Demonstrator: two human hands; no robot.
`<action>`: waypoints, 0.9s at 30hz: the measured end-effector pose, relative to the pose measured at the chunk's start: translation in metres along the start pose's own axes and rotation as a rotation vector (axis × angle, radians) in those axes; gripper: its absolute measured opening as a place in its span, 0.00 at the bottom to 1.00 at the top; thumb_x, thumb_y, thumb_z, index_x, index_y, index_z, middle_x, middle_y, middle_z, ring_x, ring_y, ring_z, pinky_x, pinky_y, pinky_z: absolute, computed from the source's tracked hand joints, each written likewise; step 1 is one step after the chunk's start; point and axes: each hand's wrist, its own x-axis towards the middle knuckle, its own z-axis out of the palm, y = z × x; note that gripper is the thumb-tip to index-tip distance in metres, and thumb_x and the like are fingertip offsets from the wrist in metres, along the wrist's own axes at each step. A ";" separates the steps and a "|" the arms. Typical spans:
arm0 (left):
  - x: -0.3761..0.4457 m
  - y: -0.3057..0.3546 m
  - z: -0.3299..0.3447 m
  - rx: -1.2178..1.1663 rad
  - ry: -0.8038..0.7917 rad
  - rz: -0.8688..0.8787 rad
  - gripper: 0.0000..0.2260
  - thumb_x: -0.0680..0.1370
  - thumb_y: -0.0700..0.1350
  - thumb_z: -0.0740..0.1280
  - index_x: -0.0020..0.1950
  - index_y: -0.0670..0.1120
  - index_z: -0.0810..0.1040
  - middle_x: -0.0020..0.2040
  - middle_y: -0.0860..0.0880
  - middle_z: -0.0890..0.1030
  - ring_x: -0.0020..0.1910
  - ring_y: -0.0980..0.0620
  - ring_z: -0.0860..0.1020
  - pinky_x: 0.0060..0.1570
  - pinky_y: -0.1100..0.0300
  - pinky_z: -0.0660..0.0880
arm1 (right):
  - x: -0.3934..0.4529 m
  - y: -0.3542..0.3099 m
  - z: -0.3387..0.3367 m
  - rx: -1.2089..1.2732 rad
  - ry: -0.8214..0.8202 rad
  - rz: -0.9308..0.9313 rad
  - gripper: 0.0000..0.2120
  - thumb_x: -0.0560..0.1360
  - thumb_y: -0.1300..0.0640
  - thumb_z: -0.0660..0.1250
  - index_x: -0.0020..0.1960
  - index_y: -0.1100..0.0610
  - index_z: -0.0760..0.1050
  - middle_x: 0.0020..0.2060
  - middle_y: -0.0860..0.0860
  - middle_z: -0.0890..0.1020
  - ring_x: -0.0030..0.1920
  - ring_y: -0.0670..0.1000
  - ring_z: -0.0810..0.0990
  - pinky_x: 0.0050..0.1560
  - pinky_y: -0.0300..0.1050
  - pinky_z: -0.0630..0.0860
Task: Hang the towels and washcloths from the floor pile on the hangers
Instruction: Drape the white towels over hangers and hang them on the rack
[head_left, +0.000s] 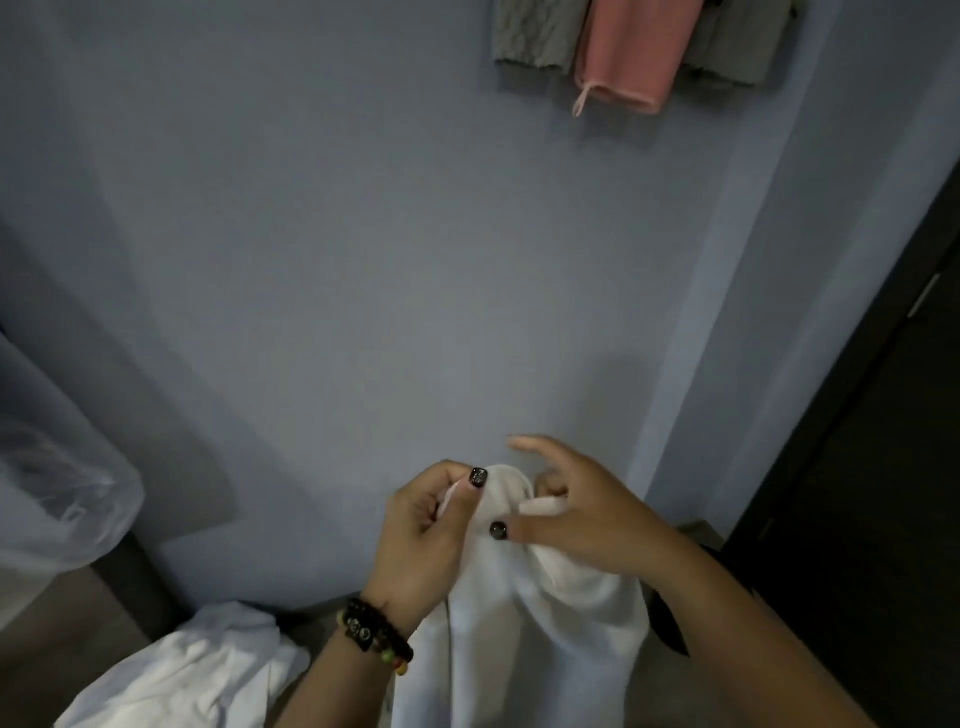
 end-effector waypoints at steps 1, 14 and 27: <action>0.000 0.003 -0.001 0.006 -0.009 0.014 0.12 0.75 0.54 0.64 0.36 0.49 0.77 0.31 0.51 0.77 0.32 0.54 0.73 0.34 0.58 0.71 | 0.003 0.003 0.005 -0.027 -0.015 -0.017 0.28 0.65 0.48 0.78 0.62 0.43 0.72 0.32 0.48 0.77 0.33 0.45 0.75 0.38 0.40 0.73; -0.016 -0.003 -0.017 -0.099 0.260 0.013 0.16 0.75 0.55 0.65 0.34 0.46 0.70 0.28 0.49 0.63 0.27 0.56 0.58 0.26 0.64 0.57 | 0.025 -0.050 0.026 0.003 0.359 -0.425 0.12 0.67 0.59 0.69 0.30 0.59 0.68 0.26 0.44 0.68 0.29 0.43 0.67 0.31 0.32 0.63; -0.027 -0.039 -0.040 0.027 0.332 -0.145 0.22 0.65 0.61 0.67 0.30 0.43 0.69 0.28 0.49 0.67 0.28 0.53 0.64 0.28 0.61 0.61 | 0.036 -0.068 -0.041 0.129 0.654 -0.367 0.15 0.71 0.60 0.70 0.33 0.67 0.69 0.26 0.53 0.67 0.29 0.47 0.66 0.31 0.40 0.64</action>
